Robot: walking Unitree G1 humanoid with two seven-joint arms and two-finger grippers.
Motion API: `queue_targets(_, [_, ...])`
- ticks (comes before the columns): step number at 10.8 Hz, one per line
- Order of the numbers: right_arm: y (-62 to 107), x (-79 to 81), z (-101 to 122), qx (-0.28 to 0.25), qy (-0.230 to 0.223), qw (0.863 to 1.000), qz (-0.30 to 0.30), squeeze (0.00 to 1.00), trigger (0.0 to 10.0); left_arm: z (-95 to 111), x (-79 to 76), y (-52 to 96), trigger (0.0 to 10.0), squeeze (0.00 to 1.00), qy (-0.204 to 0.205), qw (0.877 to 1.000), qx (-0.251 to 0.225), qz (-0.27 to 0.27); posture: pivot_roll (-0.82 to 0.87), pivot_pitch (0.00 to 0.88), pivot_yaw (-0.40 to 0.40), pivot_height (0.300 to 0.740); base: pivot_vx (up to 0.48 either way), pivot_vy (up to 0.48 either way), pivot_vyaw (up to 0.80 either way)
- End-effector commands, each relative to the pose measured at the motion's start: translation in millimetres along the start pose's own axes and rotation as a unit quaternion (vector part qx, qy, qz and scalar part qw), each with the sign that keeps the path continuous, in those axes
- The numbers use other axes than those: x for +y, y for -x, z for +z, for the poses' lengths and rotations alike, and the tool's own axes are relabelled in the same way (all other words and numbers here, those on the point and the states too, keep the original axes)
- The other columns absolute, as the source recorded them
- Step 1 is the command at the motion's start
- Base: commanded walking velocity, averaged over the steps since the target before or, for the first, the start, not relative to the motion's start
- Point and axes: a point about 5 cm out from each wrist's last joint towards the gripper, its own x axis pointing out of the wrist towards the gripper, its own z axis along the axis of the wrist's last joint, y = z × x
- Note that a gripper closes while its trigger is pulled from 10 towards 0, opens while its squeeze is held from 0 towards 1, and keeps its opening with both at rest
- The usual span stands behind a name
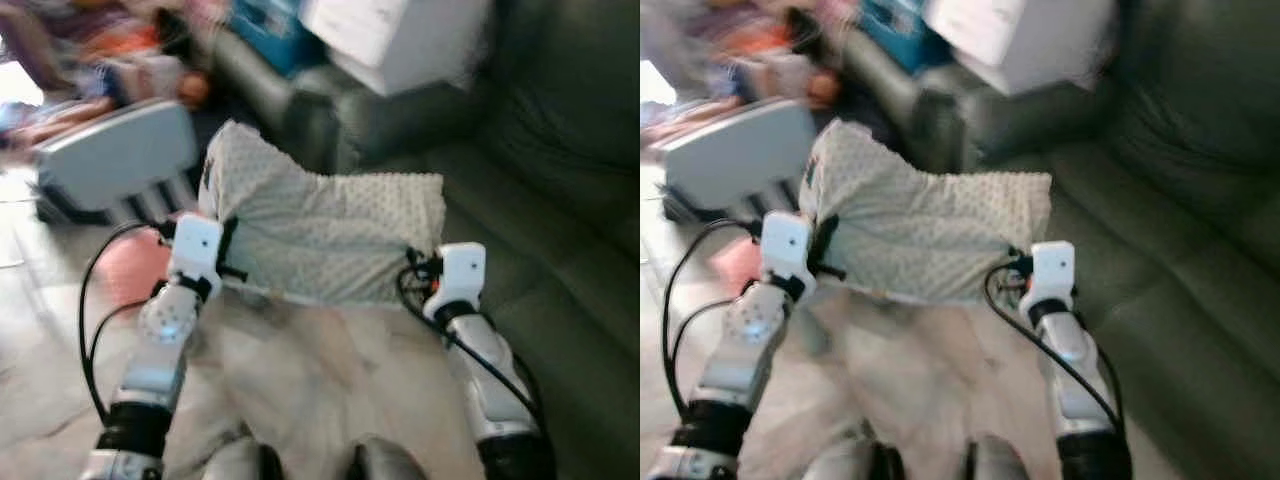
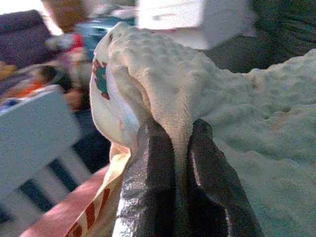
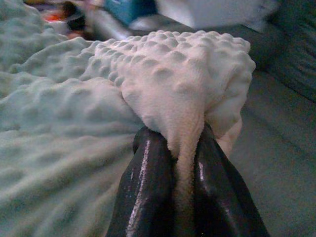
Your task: Move the pillow to the sofa
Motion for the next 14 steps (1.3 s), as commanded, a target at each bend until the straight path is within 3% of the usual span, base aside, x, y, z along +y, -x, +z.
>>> queue_targets(1, [-0.2,-7.1,2,-0.002,0.005,1.0,-0.011,0.0,10.0,7,-9.9,-3.9,10.0,0.0,0.001,1.0,-0.014,-0.017,-0.1,0.071,-0.029,0.74,0.0,0.0,0.0])
queue_targets(6, [0.3,-11.1,1,-0.003,0.01,1.0,-0.023,0.0,10.0,16,-12.0,-3.7,10.0,0.0,0.009,0.999,-0.037,-0.03,-0.1,0.079,-0.032,0.74,0.0,0.0,-0.64])
queue_targets(9, [1.4,-10.3,2,-0.003,0.008,1.0,-0.022,0.0,10.0,13,0.5,-3.6,10.0,0.0,-0.018,0.999,-0.032,0.0,-0.1,0.082,-0.031,0.74,0.0,0.0,-0.8])
queue_targets(10, [2.2,-9.6,1,-0.003,0.006,1.0,-0.022,0.0,10.0,16,3.0,-3.7,10.0,0.0,-0.064,0.997,-0.042,0.0,-0.1,0.084,-0.03,0.74,0.0,0.0,-0.8])
queue_targets(14, [2.5,-10.2,1,-0.004,0.006,1.0,-0.023,0.0,10.0,19,3.3,-9.6,10.0,0.0,-0.053,0.997,-0.047,-0.008,-0.11,0.085,-0.027,0.74,0.0,0.0,-0.8])
